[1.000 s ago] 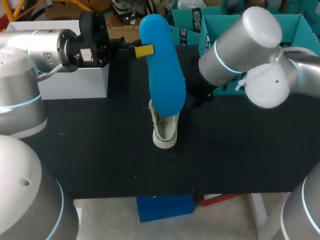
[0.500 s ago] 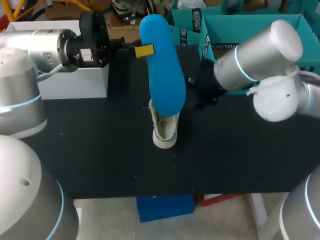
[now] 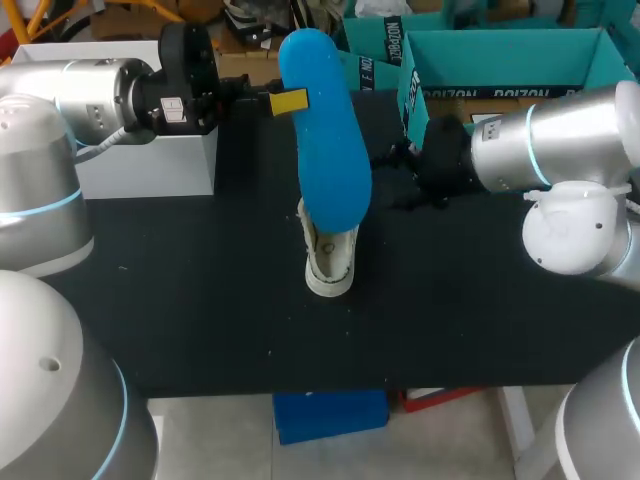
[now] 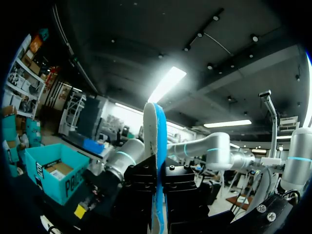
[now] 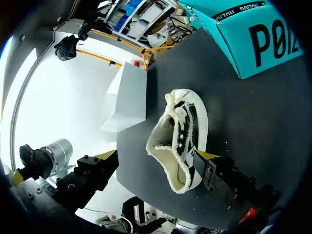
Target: Take the shoe out of the shoebox, open the shoe tongue, remove and reinsert the insole, then place the shoe into the shoebox
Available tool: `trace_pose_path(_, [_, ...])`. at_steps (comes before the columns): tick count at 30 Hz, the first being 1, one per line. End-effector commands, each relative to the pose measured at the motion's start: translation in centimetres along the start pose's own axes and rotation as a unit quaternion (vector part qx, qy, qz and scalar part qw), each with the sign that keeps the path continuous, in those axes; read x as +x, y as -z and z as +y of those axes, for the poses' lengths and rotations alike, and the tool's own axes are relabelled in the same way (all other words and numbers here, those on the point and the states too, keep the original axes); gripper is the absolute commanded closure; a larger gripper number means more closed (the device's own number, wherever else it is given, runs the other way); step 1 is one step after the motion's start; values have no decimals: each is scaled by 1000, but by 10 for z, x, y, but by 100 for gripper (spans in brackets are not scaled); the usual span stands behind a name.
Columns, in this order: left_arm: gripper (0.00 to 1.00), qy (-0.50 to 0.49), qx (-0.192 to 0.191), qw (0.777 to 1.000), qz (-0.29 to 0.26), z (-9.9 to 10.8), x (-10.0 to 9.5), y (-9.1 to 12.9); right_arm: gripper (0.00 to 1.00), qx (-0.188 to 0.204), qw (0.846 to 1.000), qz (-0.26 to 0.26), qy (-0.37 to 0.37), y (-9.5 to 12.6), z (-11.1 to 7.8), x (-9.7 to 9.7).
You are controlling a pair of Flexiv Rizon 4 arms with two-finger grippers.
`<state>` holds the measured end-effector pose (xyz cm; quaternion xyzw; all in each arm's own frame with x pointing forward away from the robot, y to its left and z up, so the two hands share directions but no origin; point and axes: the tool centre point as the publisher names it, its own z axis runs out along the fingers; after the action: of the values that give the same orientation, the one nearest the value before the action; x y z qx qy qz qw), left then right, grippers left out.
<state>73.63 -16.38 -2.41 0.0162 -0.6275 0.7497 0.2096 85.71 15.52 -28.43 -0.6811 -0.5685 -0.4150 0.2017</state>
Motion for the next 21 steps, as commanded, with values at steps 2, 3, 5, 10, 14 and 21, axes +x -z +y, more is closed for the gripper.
trace_pose_path(2, [100, -1, 0, 1000, -1, 2, 1, 0, 0, 6, 994, 107, -3, 6, 2, 1])
trace_pose_path(3, [100, -1, 0, 1000, -1, 2, 1, 0, 0, 8, 994, 113, -3, 7, 3, 2])
trace_pose_path(5, [100, -1, 0, 1000, -1, 2, 1, 0, 0, 9, 992, 129, -4, 10, 5, 4])
trace_pose_path(10, [100, -1, 0, 1000, -1, 2, 1, 0, 0, 43, 987, 152, -10, 18, 8, 10])
trace_pose_path(14, [100, -1, 0, 1000, -1, 2, 1, 0, 0, 61, 985, 162, -14, 24, 11, 16])
trace_pose_path(21, [100, -1, 0, 1000, -1, 2, 1, 0, 0, 77, 982, 172, -17, 29, 15, 24])
